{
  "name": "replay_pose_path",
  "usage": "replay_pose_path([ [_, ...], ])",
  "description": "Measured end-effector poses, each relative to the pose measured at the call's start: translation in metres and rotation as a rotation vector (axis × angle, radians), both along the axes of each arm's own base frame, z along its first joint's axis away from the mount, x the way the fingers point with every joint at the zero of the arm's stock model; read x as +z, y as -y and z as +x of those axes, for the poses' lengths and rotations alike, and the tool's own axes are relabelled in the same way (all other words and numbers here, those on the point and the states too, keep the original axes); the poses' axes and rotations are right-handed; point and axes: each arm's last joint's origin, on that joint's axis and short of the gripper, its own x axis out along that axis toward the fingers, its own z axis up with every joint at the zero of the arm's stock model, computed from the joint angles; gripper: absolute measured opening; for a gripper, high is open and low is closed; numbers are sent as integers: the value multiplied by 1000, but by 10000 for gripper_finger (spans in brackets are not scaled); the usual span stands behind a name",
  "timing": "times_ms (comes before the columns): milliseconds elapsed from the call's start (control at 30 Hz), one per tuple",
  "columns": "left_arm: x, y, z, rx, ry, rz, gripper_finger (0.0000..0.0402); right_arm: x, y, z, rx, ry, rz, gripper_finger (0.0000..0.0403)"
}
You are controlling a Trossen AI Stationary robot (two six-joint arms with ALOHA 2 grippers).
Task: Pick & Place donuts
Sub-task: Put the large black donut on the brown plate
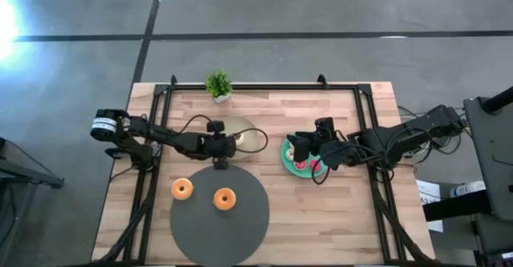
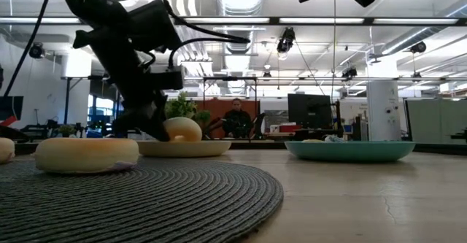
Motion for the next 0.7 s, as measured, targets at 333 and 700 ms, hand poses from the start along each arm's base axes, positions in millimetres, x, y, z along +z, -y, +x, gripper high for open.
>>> replay_pose_path([
  [333, 19, 12, -7, -43, -110, -74, 123, 0, 1, 0, 1, -6, -7, 214],
  [700, 44, 13, -2, -38, -3, -52, 123, 0, 1, 0, -1, -11, -13, 215],
])
